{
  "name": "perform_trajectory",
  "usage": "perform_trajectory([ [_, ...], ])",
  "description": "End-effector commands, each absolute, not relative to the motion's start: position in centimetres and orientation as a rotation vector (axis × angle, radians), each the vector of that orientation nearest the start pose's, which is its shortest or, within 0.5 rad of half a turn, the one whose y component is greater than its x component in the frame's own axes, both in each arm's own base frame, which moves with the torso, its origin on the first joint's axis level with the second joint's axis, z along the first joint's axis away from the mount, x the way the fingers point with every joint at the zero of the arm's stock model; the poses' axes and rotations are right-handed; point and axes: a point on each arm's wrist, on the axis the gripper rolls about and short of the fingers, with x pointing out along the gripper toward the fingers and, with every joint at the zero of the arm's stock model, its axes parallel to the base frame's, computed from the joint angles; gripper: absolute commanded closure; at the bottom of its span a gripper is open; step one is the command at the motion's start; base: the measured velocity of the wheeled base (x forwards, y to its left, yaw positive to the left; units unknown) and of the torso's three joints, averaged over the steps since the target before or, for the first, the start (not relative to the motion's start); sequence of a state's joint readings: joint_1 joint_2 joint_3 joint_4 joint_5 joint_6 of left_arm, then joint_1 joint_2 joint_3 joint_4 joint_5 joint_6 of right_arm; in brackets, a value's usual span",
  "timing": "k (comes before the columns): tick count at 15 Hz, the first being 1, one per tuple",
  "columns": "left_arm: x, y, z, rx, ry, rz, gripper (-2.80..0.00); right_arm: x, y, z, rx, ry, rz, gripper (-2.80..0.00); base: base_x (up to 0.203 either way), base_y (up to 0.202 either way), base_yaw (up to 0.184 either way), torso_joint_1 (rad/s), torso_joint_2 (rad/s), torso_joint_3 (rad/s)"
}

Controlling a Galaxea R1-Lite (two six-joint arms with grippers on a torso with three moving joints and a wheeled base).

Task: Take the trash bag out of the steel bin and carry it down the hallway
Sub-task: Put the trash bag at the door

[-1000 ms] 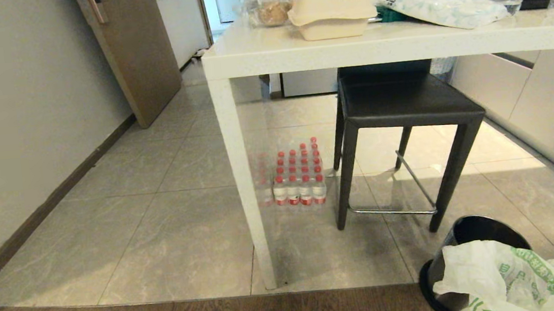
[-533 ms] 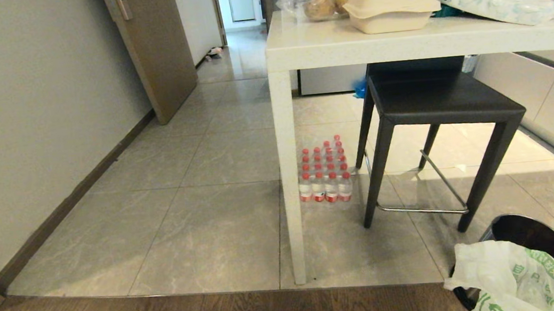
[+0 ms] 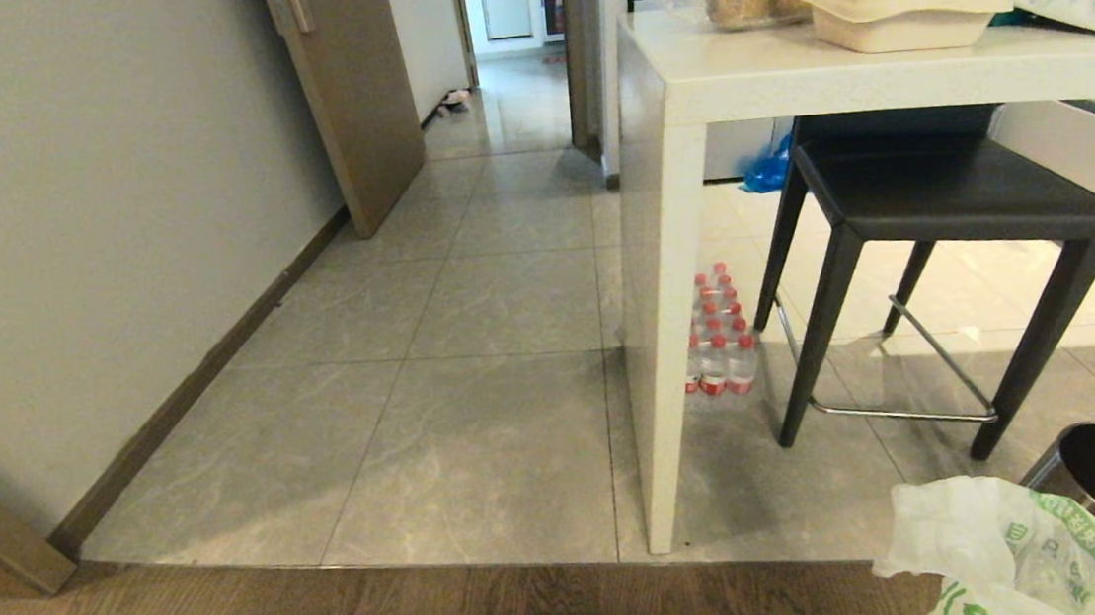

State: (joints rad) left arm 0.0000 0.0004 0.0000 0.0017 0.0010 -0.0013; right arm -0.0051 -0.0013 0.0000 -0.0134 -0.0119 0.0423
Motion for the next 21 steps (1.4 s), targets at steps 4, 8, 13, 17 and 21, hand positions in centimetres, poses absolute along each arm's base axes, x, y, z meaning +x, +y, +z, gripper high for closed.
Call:
perform_trajectory([
  [4,-2.28,0.0,7.53,-0.002,0.002,0.002,0.0,-2.28,-0.02,7.64,0.043,-0.014,-0.017,0.0,0.0,0.189,0.011,0.003,0.0,-0.001],
  [8,-2.28,0.0,7.53,-0.002,0.002,0.002,0.0,-2.28,-0.02,7.64,0.043,-0.014,-0.017,0.0,0.0,0.187,0.01,0.003,0.0,0.004],
  [13,-2.28,0.0,7.53,-0.002,0.002,0.002,0.0,-2.28,-0.01,7.64,0.043,-0.014,-0.018,0.0,0.0,0.19,0.009,0.001,0.0,0.002],
  [17,-2.28,0.0,7.53,-0.002,0.002,0.002,0.0,-2.28,-0.02,7.64,0.043,-0.014,-0.017,0.0,0.0,0.189,0.009,0.004,0.0,0.002],
  [21,-2.28,0.0,7.53,0.0,0.002,0.002,0.0,-2.28,-0.02,7.64,0.043,-0.014,-0.017,0.0,0.0,0.19,0.01,0.0,0.0,0.003],
])
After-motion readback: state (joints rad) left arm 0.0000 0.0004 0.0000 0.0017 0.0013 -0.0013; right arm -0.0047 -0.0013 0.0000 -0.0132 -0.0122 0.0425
